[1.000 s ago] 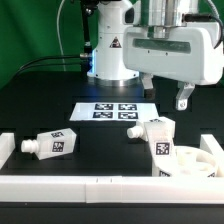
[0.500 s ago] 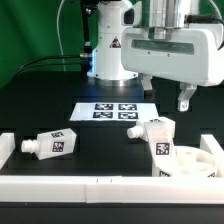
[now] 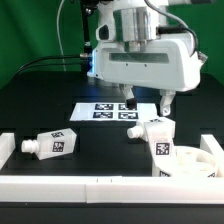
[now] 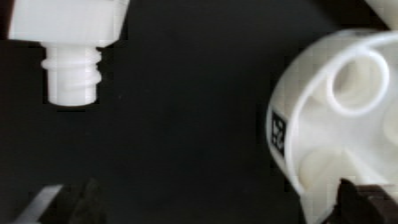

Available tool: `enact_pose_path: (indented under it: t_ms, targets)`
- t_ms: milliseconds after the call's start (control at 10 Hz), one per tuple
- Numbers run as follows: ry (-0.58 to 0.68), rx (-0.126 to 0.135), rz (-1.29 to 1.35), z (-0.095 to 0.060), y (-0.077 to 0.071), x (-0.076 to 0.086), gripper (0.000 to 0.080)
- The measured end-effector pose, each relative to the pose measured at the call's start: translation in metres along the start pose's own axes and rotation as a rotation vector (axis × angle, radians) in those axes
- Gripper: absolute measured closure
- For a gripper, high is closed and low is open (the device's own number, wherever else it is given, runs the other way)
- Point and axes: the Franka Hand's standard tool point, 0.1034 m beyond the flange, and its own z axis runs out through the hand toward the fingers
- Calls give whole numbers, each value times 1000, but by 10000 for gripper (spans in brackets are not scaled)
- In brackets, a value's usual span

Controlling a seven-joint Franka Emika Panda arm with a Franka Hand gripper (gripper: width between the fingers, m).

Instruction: Assemble stool

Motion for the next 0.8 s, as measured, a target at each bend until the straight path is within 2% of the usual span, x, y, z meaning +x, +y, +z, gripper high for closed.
enact_pose_path:
  t_ms: [200,300,500,600,800]
  targets:
    - [-12,3,14,0,2,0,150]
    - [-97,21,107,-1,13,-3,150]
    - [-187,15,184,4,28,-10,150]
    - [-188,5,191,8,29,-12,150]
    - [-186,3,191,8,30,-11,150]
